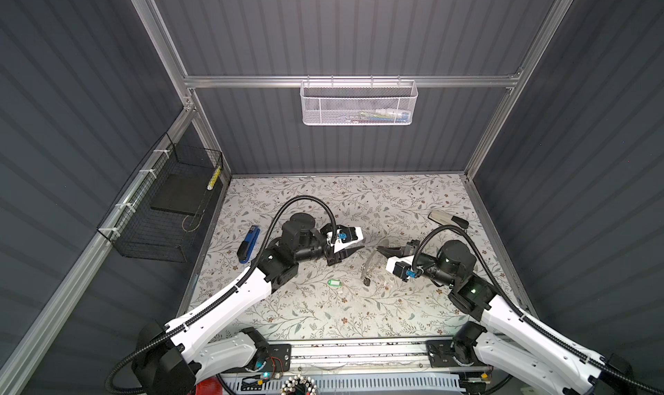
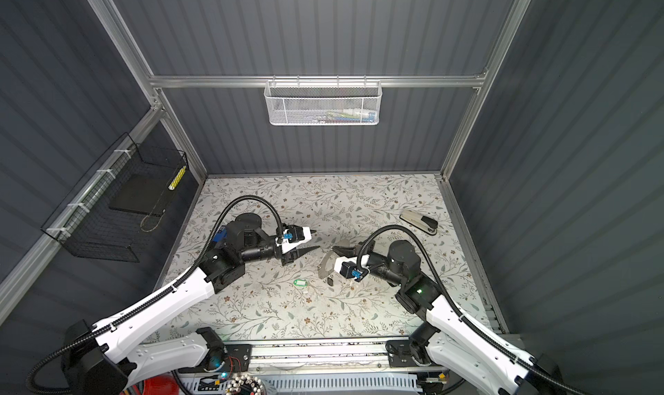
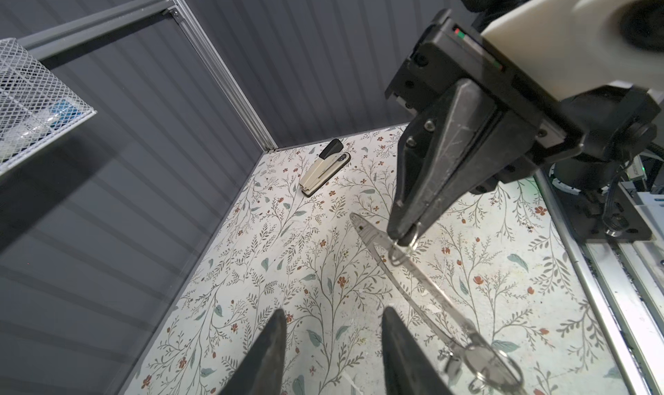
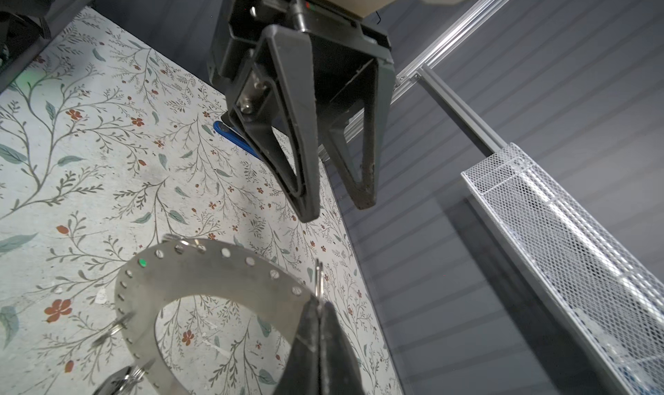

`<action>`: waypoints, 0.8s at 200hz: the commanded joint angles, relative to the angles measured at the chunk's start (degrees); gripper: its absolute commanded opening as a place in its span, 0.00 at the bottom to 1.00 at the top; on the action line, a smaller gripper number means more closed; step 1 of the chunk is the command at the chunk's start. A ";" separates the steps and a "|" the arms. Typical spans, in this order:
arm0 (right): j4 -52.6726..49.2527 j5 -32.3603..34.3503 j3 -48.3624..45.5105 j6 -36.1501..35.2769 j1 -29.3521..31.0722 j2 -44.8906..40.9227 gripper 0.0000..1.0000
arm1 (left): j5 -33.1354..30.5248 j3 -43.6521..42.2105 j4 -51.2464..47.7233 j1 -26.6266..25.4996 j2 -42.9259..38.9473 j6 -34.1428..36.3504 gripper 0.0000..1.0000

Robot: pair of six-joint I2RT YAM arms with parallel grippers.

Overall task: Put the keys on the keyring
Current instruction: 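Open and withdraw the left gripper while the right gripper holds the plate, then move the left gripper over the green-tagged key on the table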

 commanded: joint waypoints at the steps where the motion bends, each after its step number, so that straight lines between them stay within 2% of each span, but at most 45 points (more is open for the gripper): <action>1: 3.42 1.73 -0.59 -4.33 0.64 0.05 0.00 | 0.38 -0.38 -1.44 0.15 -0.07 -0.97 0.44; 40: 5.55 3.77 -1.46 -7.49 1.21 0.88 0.00 | -1.92 -0.76 -0.45 0.18 1.69 -5.32 0.44; 60: 5.50 4.32 -1.50 -7.84 1.28 1.63 0.00 | -5.64 -0.58 -0.92 0.16 2.77 -8.93 0.45; 73: 5.35 5.01 -1.32 -7.28 1.24 2.18 0.00 | -10.71 0.43 -3.80 0.25 3.96 -10.65 0.46; 93: 2.50 6.32 0.20 -5.34 1.00 3.27 0.00 | -14.77 1.83 -9.50 0.53 5.98 -12.34 0.47; 111: 1.76 10.25 1.29 -2.32 0.79 4.33 0.00 | -17.55 2.51 -15.04 0.90 7.92 -16.46 0.64; 124: 0.85 11.49 1.67 -1.30 0.42 4.95 0.00 | -16.81 2.23 -18.54 1.06 9.47 -17.43 0.64; 160: -3.28 11.95 2.62 0.73 0.11 6.03 0.00 | -19.57 1.06 -25.53 1.05 13.30 -21.89 0.64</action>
